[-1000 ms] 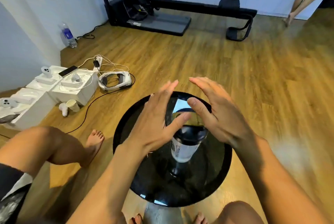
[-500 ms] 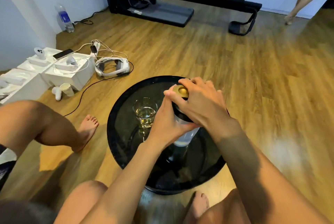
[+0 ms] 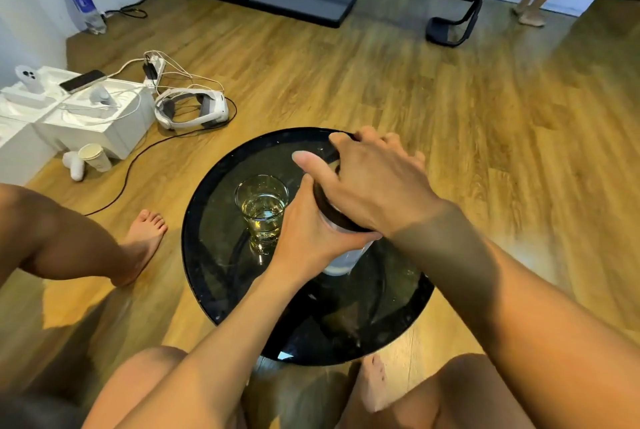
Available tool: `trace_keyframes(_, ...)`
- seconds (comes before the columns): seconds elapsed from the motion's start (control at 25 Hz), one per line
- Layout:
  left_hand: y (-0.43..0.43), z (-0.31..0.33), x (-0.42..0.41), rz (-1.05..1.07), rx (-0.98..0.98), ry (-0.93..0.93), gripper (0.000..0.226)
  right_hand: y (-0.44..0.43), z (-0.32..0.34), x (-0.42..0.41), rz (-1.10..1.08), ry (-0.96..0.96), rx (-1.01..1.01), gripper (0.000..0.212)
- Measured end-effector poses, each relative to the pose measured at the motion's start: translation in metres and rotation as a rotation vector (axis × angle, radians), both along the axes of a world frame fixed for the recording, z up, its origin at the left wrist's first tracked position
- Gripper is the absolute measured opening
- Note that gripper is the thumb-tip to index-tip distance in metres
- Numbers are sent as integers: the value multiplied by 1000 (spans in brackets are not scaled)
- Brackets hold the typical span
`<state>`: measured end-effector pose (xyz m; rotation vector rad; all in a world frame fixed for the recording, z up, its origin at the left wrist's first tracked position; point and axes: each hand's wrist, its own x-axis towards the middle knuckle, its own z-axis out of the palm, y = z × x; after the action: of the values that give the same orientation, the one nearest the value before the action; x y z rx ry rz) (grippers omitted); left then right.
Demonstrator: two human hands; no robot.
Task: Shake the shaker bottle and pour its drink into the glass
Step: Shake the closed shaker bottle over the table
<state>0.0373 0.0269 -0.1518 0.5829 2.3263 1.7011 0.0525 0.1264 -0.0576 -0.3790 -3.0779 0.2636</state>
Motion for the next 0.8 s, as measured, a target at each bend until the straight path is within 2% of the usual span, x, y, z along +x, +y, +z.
trace_keyframes(0.04, 0, 0, 1, 8, 3, -2, 83, -5, -2, -2, -98, -11, -8, 62)
trace_keyframes(0.08, 1, 1, 1, 24, 2, 1, 82, -5, 0, -3, -91, 3, -4, 55)
trace_keyframes(0.2, 0, 1, 2, 44, -27, 26, 91, 6, 20, -5, 137, -92, -167, 44)
trace_keyframes(0.24, 1, -1, 1, 39, -23, 29, 92, 10, 22, -9, 142, -168, -185, 47)
trace_keyframes(0.36, 1, -6, -1, 18, -1, 22, 96, -2, 18, -17, -97, -288, -64, 70)
trace_keyframes(0.44, 2, -8, -2, 31, 4, 40, 101, -1, 20, -20, 51, -265, -68, 63)
trace_keyframes(0.52, 3, -7, -2, 27, -12, 50, 102, 11, 30, -18, 226, -333, -121, 73)
trace_keyframes(0.6, 5, -6, -3, 18, -25, 68, 91, 12, 30, -16, 117, -324, -85, 92)
trace_keyframes(0.68, 6, -9, -5, 23, -11, 60, 84, 4, 20, -15, -48, -252, 0, 95)
trace_keyframes(0.8, 6, -12, -5, 28, -18, 61, 89, 7, 25, -25, 125, -382, -30, 95)
